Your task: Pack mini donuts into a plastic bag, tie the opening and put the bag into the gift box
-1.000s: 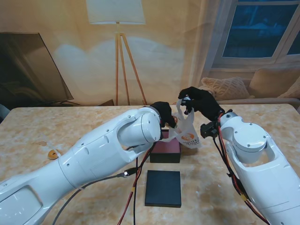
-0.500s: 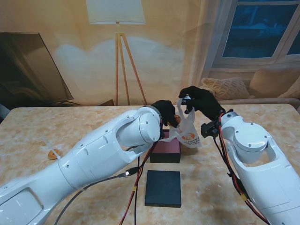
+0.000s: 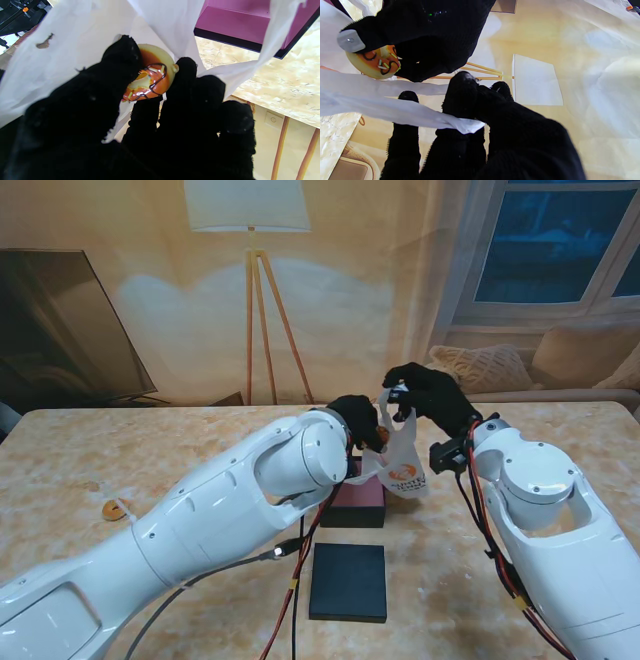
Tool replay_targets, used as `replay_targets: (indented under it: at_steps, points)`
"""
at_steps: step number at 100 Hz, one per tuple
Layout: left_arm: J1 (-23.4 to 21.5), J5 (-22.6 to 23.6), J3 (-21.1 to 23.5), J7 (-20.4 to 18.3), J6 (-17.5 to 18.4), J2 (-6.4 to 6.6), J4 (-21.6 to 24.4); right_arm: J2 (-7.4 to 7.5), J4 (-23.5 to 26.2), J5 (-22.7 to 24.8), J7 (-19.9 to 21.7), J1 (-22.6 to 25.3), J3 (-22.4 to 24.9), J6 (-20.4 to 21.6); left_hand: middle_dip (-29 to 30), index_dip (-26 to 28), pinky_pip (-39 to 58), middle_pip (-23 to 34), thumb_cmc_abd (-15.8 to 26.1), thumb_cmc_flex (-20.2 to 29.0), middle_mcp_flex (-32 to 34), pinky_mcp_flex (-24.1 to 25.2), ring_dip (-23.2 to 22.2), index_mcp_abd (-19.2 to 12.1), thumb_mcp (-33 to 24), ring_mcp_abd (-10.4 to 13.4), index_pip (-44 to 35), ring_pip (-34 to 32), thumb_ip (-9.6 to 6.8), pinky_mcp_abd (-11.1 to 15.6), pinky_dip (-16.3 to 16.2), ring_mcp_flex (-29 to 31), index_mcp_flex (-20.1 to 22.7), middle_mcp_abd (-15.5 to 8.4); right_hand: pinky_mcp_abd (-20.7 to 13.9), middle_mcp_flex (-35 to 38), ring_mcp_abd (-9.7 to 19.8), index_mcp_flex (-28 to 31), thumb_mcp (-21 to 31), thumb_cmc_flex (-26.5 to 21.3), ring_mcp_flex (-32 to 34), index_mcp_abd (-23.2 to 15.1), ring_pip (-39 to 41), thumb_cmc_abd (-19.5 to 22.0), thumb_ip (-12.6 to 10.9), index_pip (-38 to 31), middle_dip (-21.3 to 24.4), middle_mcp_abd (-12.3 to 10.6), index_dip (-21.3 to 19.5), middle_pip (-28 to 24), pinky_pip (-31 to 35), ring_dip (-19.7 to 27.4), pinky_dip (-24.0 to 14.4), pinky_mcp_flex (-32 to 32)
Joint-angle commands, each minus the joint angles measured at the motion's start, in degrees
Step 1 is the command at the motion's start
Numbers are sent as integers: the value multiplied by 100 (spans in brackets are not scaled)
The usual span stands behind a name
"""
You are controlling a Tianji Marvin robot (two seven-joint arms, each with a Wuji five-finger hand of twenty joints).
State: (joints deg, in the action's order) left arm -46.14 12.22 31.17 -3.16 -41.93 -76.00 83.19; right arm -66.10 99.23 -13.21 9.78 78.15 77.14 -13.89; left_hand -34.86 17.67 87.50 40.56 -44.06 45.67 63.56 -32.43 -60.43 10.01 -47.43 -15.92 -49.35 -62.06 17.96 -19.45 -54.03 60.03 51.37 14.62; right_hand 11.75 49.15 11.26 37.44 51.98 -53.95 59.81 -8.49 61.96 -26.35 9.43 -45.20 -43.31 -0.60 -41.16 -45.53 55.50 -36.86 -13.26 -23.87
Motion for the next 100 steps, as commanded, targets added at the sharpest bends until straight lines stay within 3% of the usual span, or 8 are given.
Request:
replay_targets:
  at_steps: [1,26,50,73,85,97,100]
  points:
    - [44,-1,-8,-129,-17,-22,-13,-46,34,-37,88,51,2,-26,150,57,56,-75,325,182,-53,43,-91,-51,-33,-30,-2,-130,-185,298,-179,65,207,182,-151,-3,320,-74,188,-405,-28,-101,-103,357,-61,-52,32,-485,50,-399,-126,46,136,145]
    - [159,-42,-101,-199,-194,-62,-114,-29,43,-79,174,59,20,-58,602,185,514,-8,591,145,-106,-26,-167,123,214,59,226,-698,-240,327,-327,160,256,304,41,20,319,-85,175,-394,-34,-159,-139,372,-74,-42,19,-538,56,-380,-415,50,230,697]
    - [205,70,-171,-218,-222,-64,-144,0,-86,0,284,-6,-18,144,616,184,600,4,654,72,-73,-205,-107,232,248,195,318,-827,-251,324,-259,267,310,373,-223,18,326,-107,131,-385,-32,-190,-208,399,-86,-23,-1,-569,62,-344,-555,62,281,771]
    - [275,30,-267,-277,-271,-102,-267,20,-169,17,367,-29,-45,316,623,327,678,-11,965,-371,-67,-170,-22,437,73,118,672,-887,-271,242,-174,259,444,468,-366,33,329,-108,108,-379,-14,-214,-257,417,-106,-15,-18,-582,63,-319,-615,61,303,724]
    - [325,56,-329,-368,-290,-73,-256,21,-174,-32,393,-22,-37,327,629,535,538,-135,1112,-624,-185,33,-30,551,-47,9,1141,-785,-395,183,-185,74,494,533,-470,34,330,-114,104,-379,-14,-216,-268,421,-107,-14,-39,-588,61,-316,-628,51,309,656]
    - [360,81,-376,-449,-297,-45,-239,24,-178,-72,423,-15,-37,344,625,731,226,-324,1432,-1058,-427,368,-137,707,-299,-99,1805,-563,-850,118,-355,-250,485,609,-493,36,337,-111,98,-378,3,-215,-274,424,-108,-15,-58,-589,60,-309,-636,39,313,594]
    - [363,81,-381,-457,-299,-43,-238,24,-179,-69,422,-14,-40,346,632,734,172,-367,1462,-1106,-515,460,-142,738,-279,-123,1875,-520,-874,115,-365,-341,432,635,-491,38,337,-106,97,-377,6,-213,-274,421,-109,-17,-62,-588,59,-308,-640,37,315,589]
